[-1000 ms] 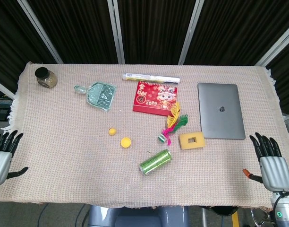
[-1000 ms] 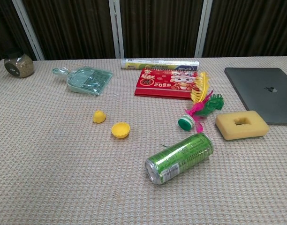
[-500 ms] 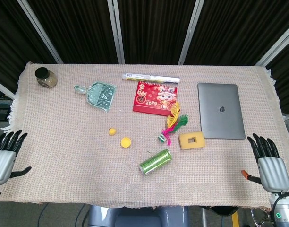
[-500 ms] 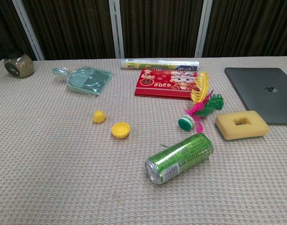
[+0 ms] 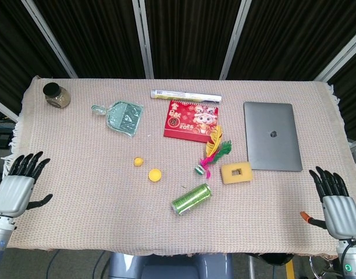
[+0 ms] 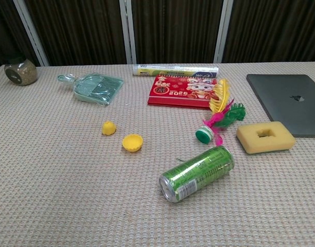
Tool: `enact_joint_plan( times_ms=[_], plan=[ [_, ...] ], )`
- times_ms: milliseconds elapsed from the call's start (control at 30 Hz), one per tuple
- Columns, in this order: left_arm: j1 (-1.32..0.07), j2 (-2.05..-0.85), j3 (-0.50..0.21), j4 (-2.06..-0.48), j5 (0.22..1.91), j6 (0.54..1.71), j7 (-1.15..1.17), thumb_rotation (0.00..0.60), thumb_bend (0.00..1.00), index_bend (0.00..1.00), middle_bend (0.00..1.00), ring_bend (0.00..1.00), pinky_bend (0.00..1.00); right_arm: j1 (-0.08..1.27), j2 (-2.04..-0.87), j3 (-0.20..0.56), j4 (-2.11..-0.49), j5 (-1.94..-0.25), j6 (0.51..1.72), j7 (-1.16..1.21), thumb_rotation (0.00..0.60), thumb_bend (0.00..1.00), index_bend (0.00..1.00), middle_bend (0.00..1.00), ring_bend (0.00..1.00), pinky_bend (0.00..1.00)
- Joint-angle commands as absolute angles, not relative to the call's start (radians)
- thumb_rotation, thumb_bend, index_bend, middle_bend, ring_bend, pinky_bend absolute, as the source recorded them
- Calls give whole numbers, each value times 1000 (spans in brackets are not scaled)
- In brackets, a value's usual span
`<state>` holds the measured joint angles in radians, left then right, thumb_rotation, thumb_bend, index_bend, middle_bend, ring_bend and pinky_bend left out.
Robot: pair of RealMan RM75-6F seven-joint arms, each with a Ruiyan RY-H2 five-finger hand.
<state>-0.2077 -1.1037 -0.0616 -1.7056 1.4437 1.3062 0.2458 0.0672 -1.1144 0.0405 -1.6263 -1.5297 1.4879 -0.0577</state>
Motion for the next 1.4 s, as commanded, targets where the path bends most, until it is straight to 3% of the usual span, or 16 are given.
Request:
enact_joint_plan(
  times_ms=[33, 300, 567, 933, 1400],
  plan=[
    [-310, -1120, -132, -1755, 1321, 1167, 281, 545, 232, 252, 0, 0, 100, 69, -1116, 41, -1627, -1532, 1486, -60, 600, 0, 10, 0, 0, 0],
    [-543, -1241, -232, -1738, 1062, 953, 488, 548, 268, 316, 0, 0, 103, 69, -1116, 41, -1629, -1538, 1489, -48, 600, 0, 20, 0, 0, 0],
    [-763, -1457, -241, -1581, 863, 869, 703, 544, 181, 332, 0, 0, 105, 69, -1108, 45, -1623, -1527, 1483, -5, 600, 0, 22, 0, 0, 0],
    [-897, -1628, -218, -1411, 721, 882, 821, 542, 194, 342, 0, 0, 105, 66, -1102, 46, -1618, -1532, 1491, 31, 600, 0, 26, 0, 0, 0],
    [-938, -1698, -165, -1302, 705, 881, 817, 545, 229, 366, 0, 0, 106, 64, -1107, 53, -1612, -1535, 1505, 54, 600, 0, 26, 0, 0, 0]
  ],
)
